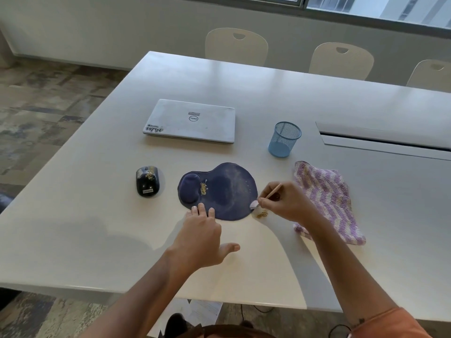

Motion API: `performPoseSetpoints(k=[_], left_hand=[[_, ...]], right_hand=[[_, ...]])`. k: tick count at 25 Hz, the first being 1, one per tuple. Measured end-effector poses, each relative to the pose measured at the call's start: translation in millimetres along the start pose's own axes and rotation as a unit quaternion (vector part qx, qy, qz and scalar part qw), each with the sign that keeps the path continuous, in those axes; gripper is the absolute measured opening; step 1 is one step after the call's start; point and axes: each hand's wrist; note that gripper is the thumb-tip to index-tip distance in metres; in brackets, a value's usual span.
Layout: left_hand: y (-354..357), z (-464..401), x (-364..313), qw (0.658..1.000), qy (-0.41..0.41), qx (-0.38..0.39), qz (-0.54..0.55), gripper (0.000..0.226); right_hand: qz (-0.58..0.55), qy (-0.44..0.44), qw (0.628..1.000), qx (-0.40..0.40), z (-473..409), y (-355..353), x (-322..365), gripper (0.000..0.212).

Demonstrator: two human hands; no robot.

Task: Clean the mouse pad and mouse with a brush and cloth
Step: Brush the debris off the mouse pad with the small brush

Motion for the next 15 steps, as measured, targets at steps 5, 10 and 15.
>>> performPoseSetpoints(k=[5,10,15], left_hand=[[-2,1,-1,1.0,0.003,-0.002,-0.002,0.108],[0,1,1,1.0,0.006,-0.005,-0.003,0.108],[3,-1,1,1.0,0.002,-0.006,0.005,0.109]], right_hand=[[-0.004,-0.01,0.999,-0.036,4,-2,2,0.009],[0.001,-0.011,0.998,-0.07,9,0,4,0.008],[-0.055,-0.003,0.997,-0.047,13,19,33,0.011]])
Point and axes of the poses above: each hand's wrist, its own z-axis away from the middle knuckle, its own y-axis out of the palm, x = y × z, and after that the axes turned 4 degrees about x, right-handed
